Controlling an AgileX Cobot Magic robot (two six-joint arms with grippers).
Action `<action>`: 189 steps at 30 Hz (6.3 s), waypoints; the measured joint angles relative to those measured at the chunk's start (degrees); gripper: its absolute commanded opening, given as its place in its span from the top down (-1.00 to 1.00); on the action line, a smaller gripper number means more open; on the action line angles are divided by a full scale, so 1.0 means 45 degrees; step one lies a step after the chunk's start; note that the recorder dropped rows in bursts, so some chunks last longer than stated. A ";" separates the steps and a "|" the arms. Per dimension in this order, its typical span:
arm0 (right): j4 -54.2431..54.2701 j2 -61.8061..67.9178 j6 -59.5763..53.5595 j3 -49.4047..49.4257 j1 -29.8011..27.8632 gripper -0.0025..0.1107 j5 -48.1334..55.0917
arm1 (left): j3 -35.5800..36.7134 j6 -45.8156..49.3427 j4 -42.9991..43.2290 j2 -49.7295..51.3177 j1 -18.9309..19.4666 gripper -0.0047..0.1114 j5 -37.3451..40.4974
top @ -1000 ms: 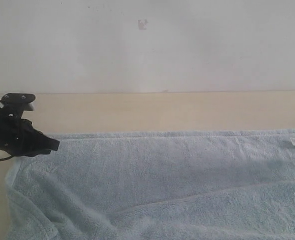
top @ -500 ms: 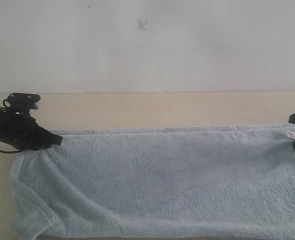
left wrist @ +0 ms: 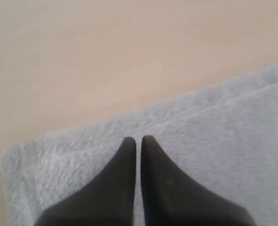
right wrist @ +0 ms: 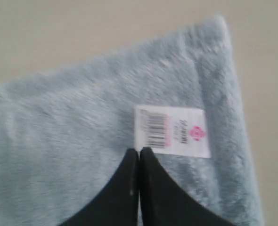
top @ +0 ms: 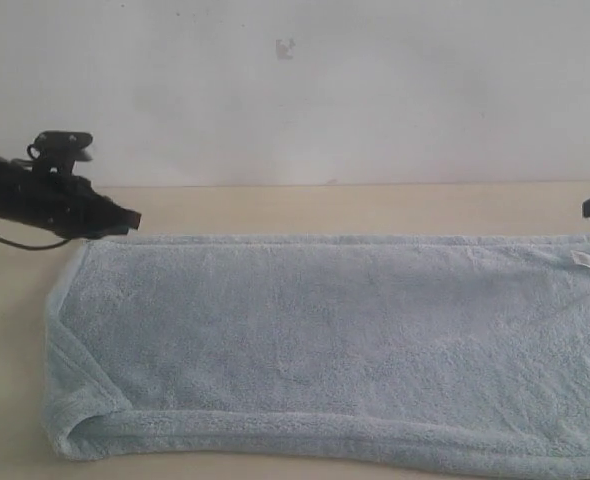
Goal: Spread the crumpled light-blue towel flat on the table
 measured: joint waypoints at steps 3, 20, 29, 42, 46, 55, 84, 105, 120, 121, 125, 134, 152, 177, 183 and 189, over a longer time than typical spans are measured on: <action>0.1025 -0.0982 -0.0228 -0.0181 0.0000 0.96 0.0980 | -0.0104 -0.0049 0.0006 -0.1142 0.0000 0.85 0.1317; -0.0909 -0.7690 0.0586 0.7517 0.4982 0.96 -0.0801 | 0.6648 -0.3545 0.3003 -0.7228 -0.1652 0.85 0.2994; -0.1226 -0.7883 0.0793 0.9413 0.6855 0.96 -0.2297 | 0.8716 -0.0785 0.1723 -0.6911 -0.3247 0.35 0.2139; -0.1033 -0.7894 0.1117 0.9413 0.6880 0.96 -0.2954 | 0.8720 -0.5708 0.9379 -0.6973 -0.3467 -0.09 0.1295; -0.0795 -0.7894 0.1143 0.9413 0.6880 0.96 -0.2982 | 0.8720 -0.8338 1.2050 -0.6973 -0.3467 -0.02 0.1295; -0.0710 -0.7894 0.1143 0.9413 0.6880 0.96 -0.2982 | 0.8720 -0.9295 1.2667 -0.6973 -0.3467 0.85 0.1740; 0.0221 -0.7894 0.1143 0.9413 0.6880 0.96 -0.2848 | 0.8720 -1.3375 0.9801 -0.8061 -0.3476 0.85 0.2689; -0.0723 -0.6889 0.0817 0.9413 0.6880 0.96 -0.2944 | 0.8720 -0.5612 0.5870 -0.5195 -0.3476 0.85 -0.0263; -0.0796 -0.5690 0.0673 0.9413 0.6880 0.96 -0.3075 | 0.8720 -1.8631 1.9856 -0.6914 -0.3476 0.85 0.5314; -0.0796 -0.5690 0.0673 0.9413 0.6880 0.96 -0.3051 | 0.8720 -1.9293 2.0472 -0.7123 -0.3476 0.85 0.5877; -0.0815 -0.5849 0.0673 0.9413 0.6880 0.96 -0.3077 | 0.8720 -2.0378 2.1131 -0.8218 -0.3476 0.85 0.6075; -0.6937 -0.6950 0.6678 0.9893 0.4463 0.96 -0.3214 | 0.9316 -1.4722 1.5819 -0.9372 -0.3476 0.85 0.3499; -0.9464 -0.5928 0.9004 1.0726 0.2969 0.96 -0.3182 | 0.9934 -1.4610 1.7114 -0.5780 -0.3291 0.85 0.1832; -0.7293 -0.6444 0.9166 0.9759 0.2415 0.96 -0.3668 | 0.9473 -1.6575 1.6503 -1.0135 -0.3261 0.85 0.1868; -0.5547 -0.8388 0.7855 0.9759 0.3663 0.96 -0.4217 | 1.0275 -1.6814 1.6005 -1.3134 -0.3252 0.85 0.0402; -0.5405 -1.1991 0.6288 1.0171 0.6469 0.96 -0.5676 | 1.2693 -1.9448 1.6115 -1.7586 -0.3232 0.85 -0.2377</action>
